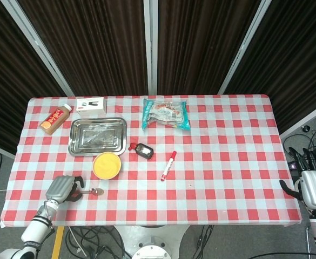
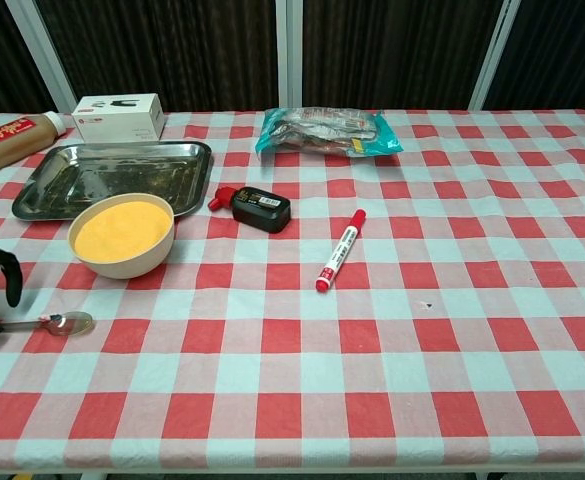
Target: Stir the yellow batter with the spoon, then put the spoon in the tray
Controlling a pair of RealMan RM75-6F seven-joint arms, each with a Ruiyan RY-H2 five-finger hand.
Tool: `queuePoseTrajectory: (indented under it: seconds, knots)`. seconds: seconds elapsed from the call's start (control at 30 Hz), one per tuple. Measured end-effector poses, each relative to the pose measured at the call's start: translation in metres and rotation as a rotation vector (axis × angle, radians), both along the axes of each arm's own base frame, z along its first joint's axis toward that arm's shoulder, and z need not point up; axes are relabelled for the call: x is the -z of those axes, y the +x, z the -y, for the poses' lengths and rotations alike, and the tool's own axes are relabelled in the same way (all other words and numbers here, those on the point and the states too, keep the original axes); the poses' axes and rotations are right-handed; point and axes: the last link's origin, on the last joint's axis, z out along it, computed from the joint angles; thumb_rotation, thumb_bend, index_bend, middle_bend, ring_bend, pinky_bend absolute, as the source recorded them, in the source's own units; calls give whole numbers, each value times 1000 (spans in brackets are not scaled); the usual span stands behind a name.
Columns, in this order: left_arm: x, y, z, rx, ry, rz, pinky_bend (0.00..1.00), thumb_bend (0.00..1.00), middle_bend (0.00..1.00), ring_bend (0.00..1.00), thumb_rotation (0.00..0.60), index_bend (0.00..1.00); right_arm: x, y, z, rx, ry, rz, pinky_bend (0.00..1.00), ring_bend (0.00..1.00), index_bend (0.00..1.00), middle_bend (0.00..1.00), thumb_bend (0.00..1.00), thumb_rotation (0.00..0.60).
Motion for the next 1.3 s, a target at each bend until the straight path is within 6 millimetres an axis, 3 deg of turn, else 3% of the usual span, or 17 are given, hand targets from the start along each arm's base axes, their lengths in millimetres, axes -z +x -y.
queuePoseTrajectory:
  seconds: [1.3]
  knots:
    - [12,0,0,-8,-27,-20,1000,407,951,985,600,576,-1,-2,-6,18,-2,2,11,0,0,187,190,600]
